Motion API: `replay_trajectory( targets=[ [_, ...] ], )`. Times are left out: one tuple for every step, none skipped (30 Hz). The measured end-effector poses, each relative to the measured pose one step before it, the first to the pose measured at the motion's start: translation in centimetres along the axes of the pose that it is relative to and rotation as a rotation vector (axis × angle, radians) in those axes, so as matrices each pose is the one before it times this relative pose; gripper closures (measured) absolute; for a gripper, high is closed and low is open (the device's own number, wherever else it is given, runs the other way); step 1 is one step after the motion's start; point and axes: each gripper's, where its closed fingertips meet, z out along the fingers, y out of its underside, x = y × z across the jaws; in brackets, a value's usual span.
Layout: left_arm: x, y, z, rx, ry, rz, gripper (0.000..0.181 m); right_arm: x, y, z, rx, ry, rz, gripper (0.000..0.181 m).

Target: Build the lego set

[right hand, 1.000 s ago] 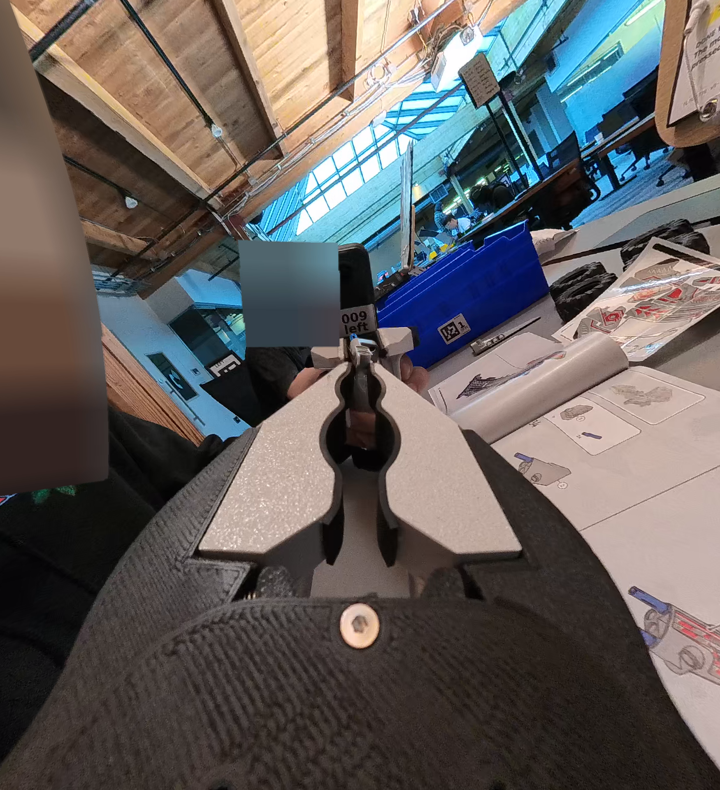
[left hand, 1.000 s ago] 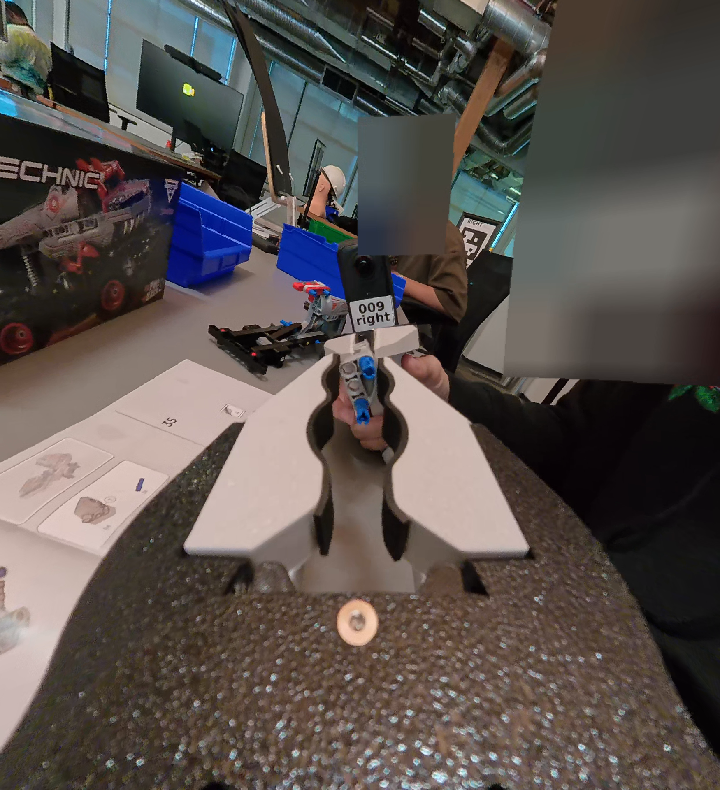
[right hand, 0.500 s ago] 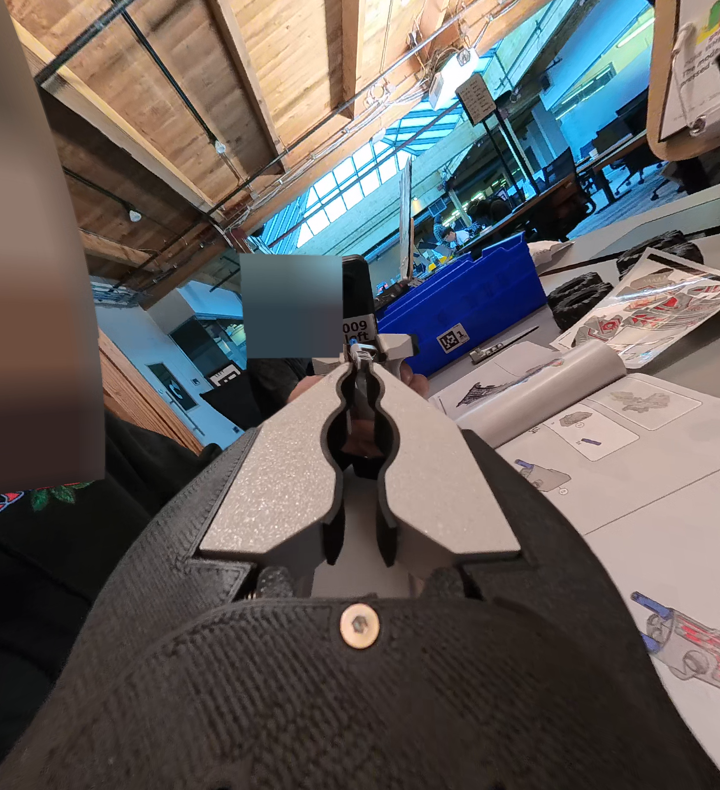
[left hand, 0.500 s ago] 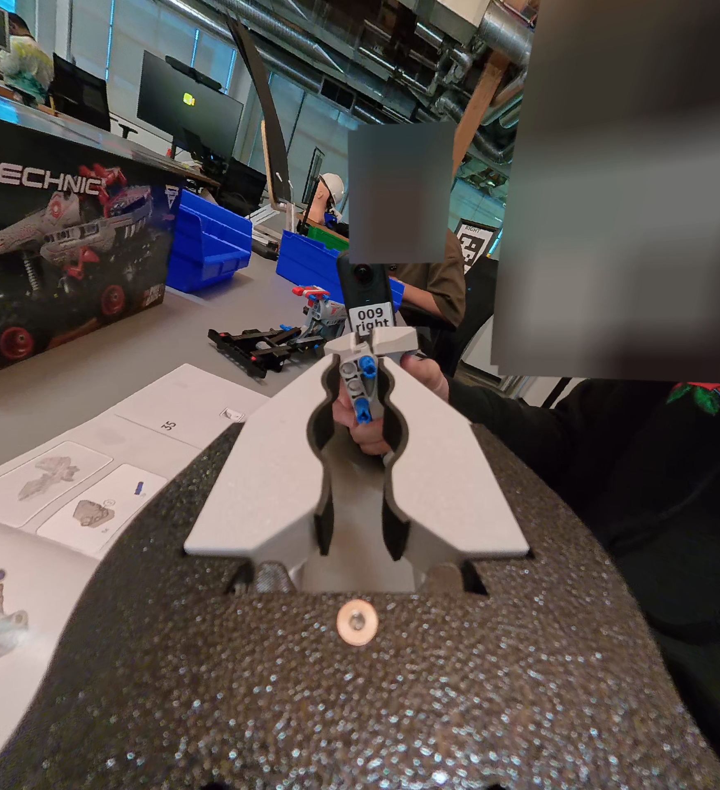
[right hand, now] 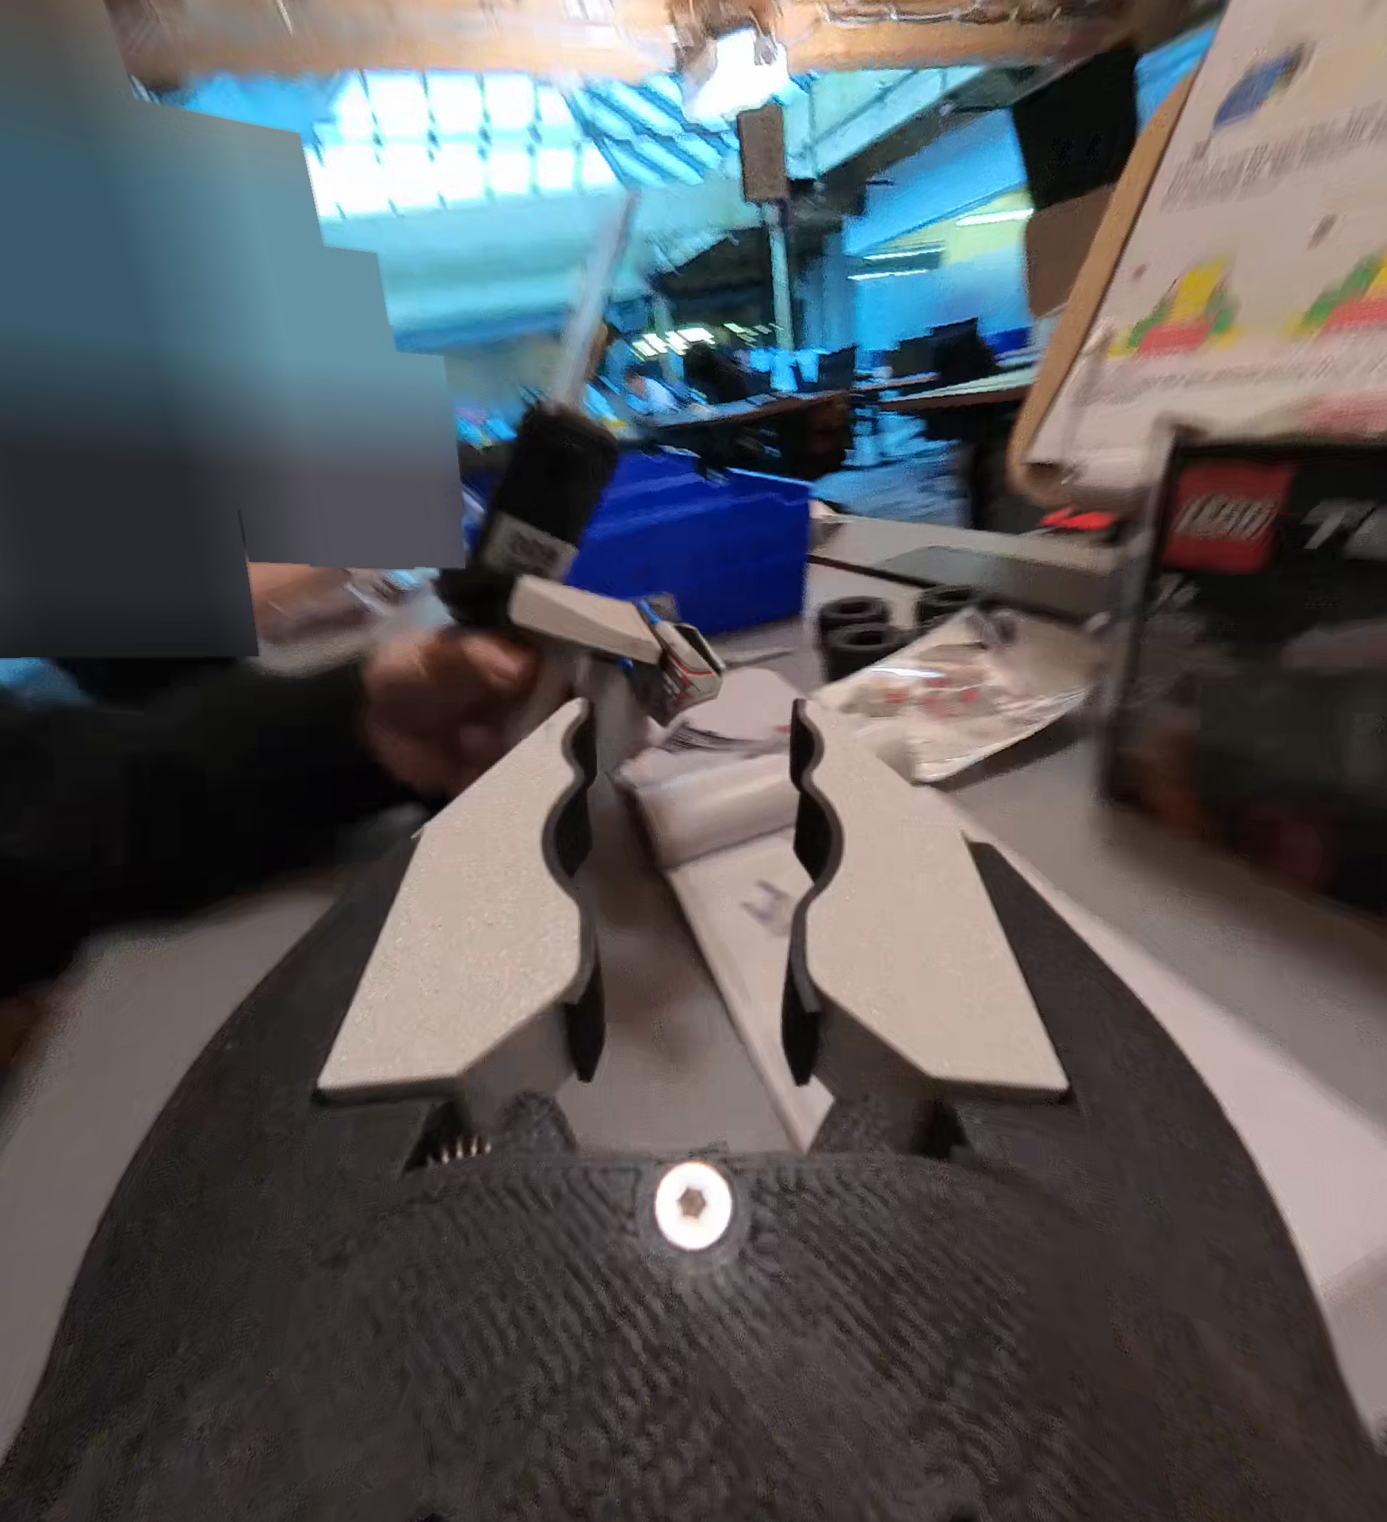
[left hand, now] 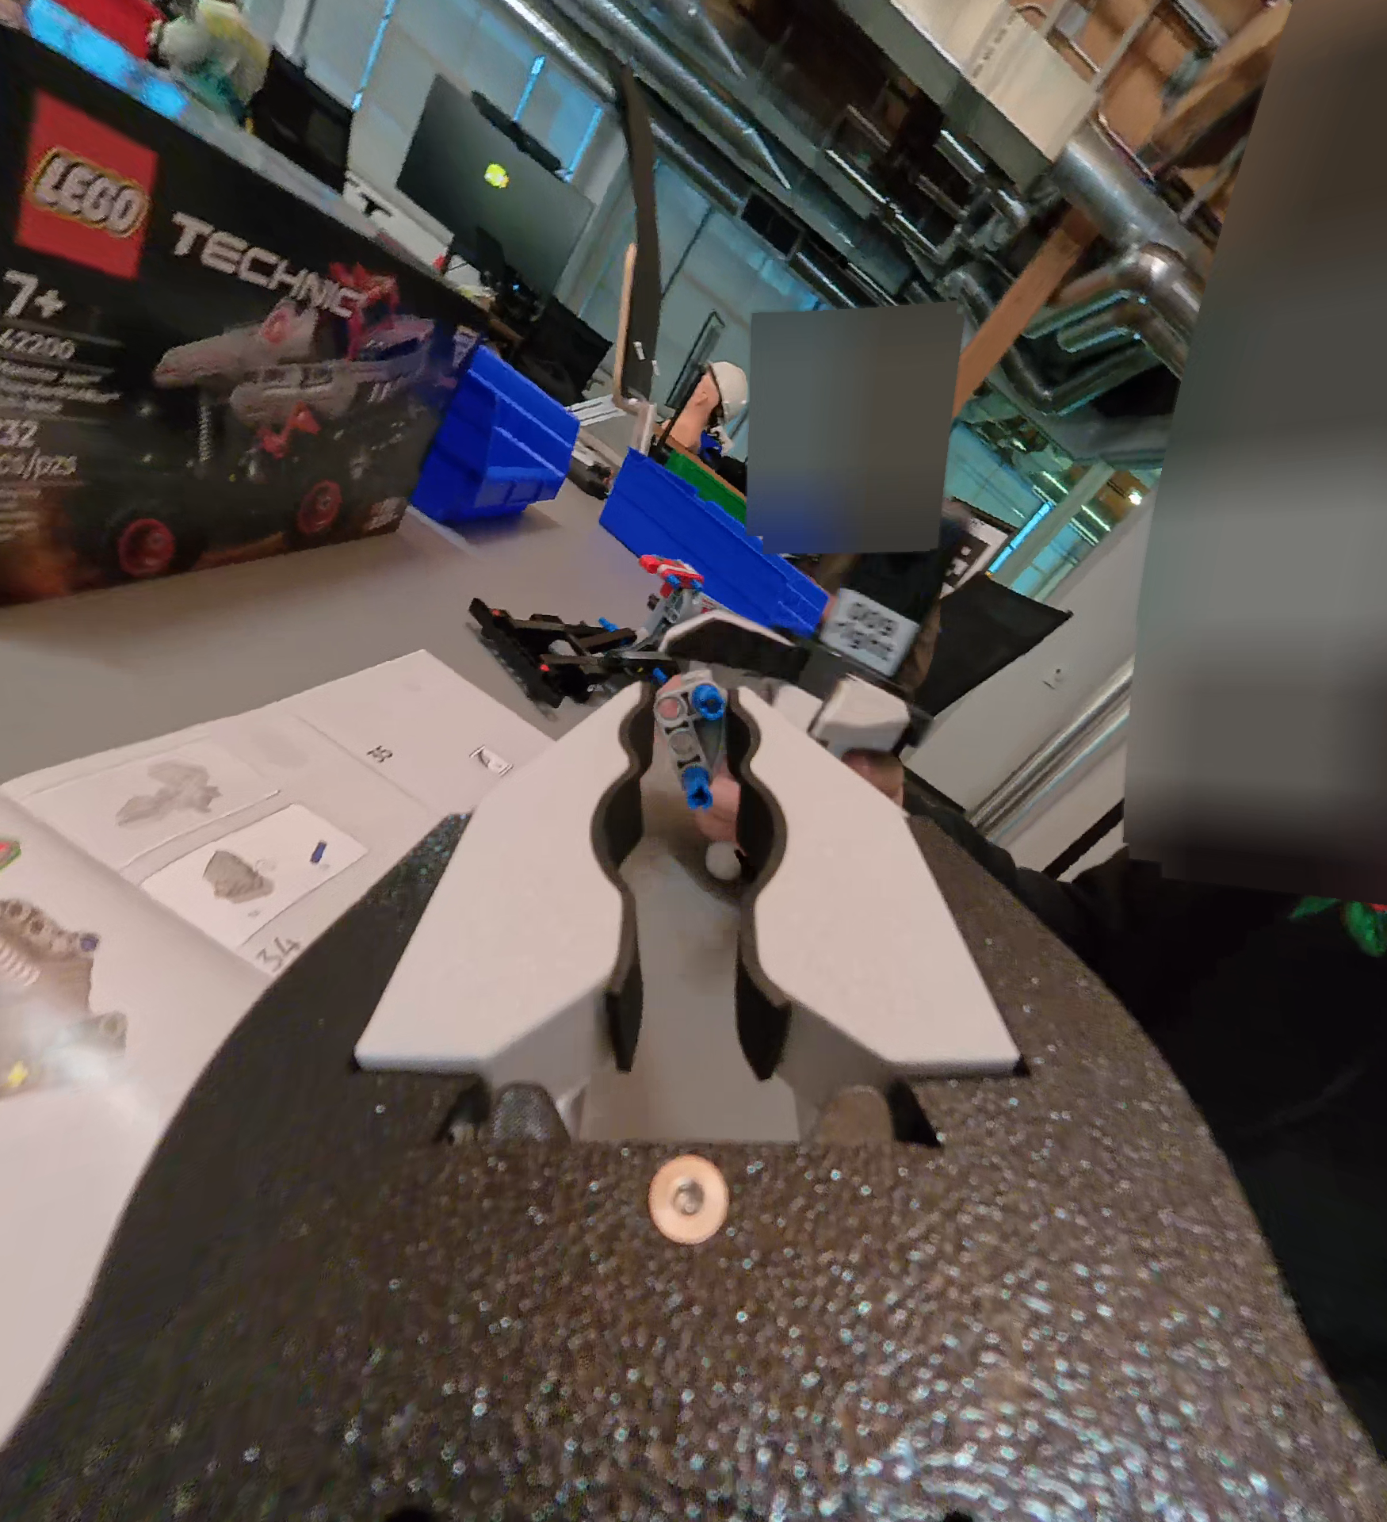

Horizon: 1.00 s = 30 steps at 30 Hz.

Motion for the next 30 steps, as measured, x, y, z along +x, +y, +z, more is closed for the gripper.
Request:
replay_trajectory(
  targets=[
    [-0.053,-0.049,-0.031,0.0017,-0.0117,-0.0126,0.168,0.203,0.042,-0.082,-0.0373,0.068,-0.1403,0.135],
    [0.071,0.047,0.005,-0.0057,-0.0072,-0.01,0.168,0.108,-0.064,-0.165,-0.0291,0.0624,-0.1334,0.13],
    [0.158,0.175,0.06,-0.0136,-0.0049,-0.0067,0.168,-0.166,-0.109,-0.192,-0.0188,0.0397,-0.1132,0.129],
    [0.268,0.264,0.125,-0.0167,0.0016,-0.0017,0.168,-0.297,-0.045,-0.161,-0.0126,0.0244,-0.0899,0.13],
    [0.427,0.244,0.168,-0.0139,0.0124,-0.0017,0.168,-0.29,0.06,-0.125,-0.0145,0.0181,-0.0709,0.13],
    [0.531,0.171,0.167,-0.0076,0.0211,-0.005,0.167,-0.555,0.073,-0.112,-0.0127,-0.0055,-0.0579,0.132],
    [0.558,0.09,0.145,-0.0033,0.0257,-0.0081,0.167,-0.553,0.061,-0.077,-0.0152,-0.0127,-0.0455,0.137],
    [0.476,0.083,0.097,-0.004,0.0234,-0.0086,0.168,-0.274,0.059,-0.062,-0.0195,0.0004,-0.0432,0.138],
    [0.261,0.133,0.06,-0.0077,0.0112,-0.0053,0.167,-0.285,-0.009,-0.064,-0.0187,-0.0043,-0.0432,0.139],
    [0.082,0.198,0.018,-0.0117,0.0007,0.0009,0.167,-0.178,-0.027,-0.032,-0.0191,-0.0017,-0.0308,0.14],
    [0.04,0.245,0.012,-0.0149,-0.0012,0.0057,0.167,-0.054,0.041,0.006,-0.0211,0.004,-0.0191,0.14],
    [0.037,0.257,0.001,-0.0166,-0.0016,0.0062,0.167,-0.23,-0.008,0.001,-0.0146,-0.0069,-0.0195,0.14],
    [0.03,0.216,0.0,-0.0137,-0.0029,0.0052,0.168,-0.328,-0.023,0.012,-0.0103,-0.0114,-0.0171,0.143],
    [0.06,0.14,0.007,-0.0087,-0.0014,0.0032,0.167,-0.39,0.137,0.096,-0.0193,-0.0132,-0.0144,0.144],
    [0.093,0.145,0.032,-0.0082,0.0012,0.0014,0.167,-0.405,0.11,0.096,-0.0188,-0.0093,-0.0215,0.144],
    [0.035,0.217,0.068,-0.013,-0.0029,0.0025,0.167,-0.243,-0.077,0.053,-0.0079,0.006,-0.0245,0.144],
    [-0.056,0.323,0.106,-0.0185,-0.01,0.0073,0.167,-0.116,-0.059,0.046,-0.0096,0.0114,-0.0149,0.145],
    [-0.053,0.348,0.134,-0.0201,-0.0109,0.0119,0.168,-0.203,0.105,0.085,-0.018,-0.0008,-0.0037,0.147],
    [0.048,0.349,0.181,-0.0188,-0.0044,0.0117,0.167,-0.239,0.131,0.062,-0.0174,-0.004,-0.0046,0.151],
    [0.126,0.327,0.209,-0.0158,0.0006,0.0066,0.167,0.03,0.012,-0.061,-0.0085,0.0142,-0.0138,0.155],
    [0.096,0.203,0.184,-0.007,0.0005,0.0027,0.167,0.056,0.016,-0.156,-0.0082,0.0161,-0.0221,0.159],
    [0.015,0.082,0.138,-0.0004,-0.0031,0.0024,0.167,0.0,0.155,-0.114,-0.0154,0.0102,-0.0133,0.159],
    [-0.019,0.174,0.11,-0.0085,-0.0038,0.0075,0.167,-0.128,0.157,-0.088,-0.0135,0.0015,-0.0022,0.159],
    [-0.021,0.209,0.081,-0.0131,-0.0038,0.0125,0.167,-0.155,0.142,-0.088,-0.0094,0.0013,-0.0024,0.159],
    [0.009,0.183,0.088,-0.0121,-0.0034,0.0152,0.167,-0.092,0.103,-0.109,-0.0069,0.0064,-0.0074,0.159],
    [0.015,0.138,0.099,-0.0096,-0.0043,0.0166,0.167,-0.039,0.086,-0.139,-0.0079,0.0084,-0.0114,0.159],
    [-0.023,0.125,0.072,-0.0098,-0.0064,0.0147,0.167,-0.032,0.11,-0.123,-0.0116,0.0052,-0.0121,0.159],
    [-0.1,0.129,0.025,-0.0116,-0.0111,0.0166,0.167,-0.057,0.173,-0.127,-0.0145,-0.0004,-0.0066,0.159],
    [-0.201,0.144,-0.032,-0.0142,-0.0178,0.0242,0.163,-0.07,0.171,-0.154,-0.0108,-0.0051,-0.0015,0.159],
    [-0.229,0.139,-0.099,-0.0162,-0.0223,0.0349,0.159,-0.034,0.266,-0.177,-0.0121,-0.0065,0.0059,0.16]
  ],
)
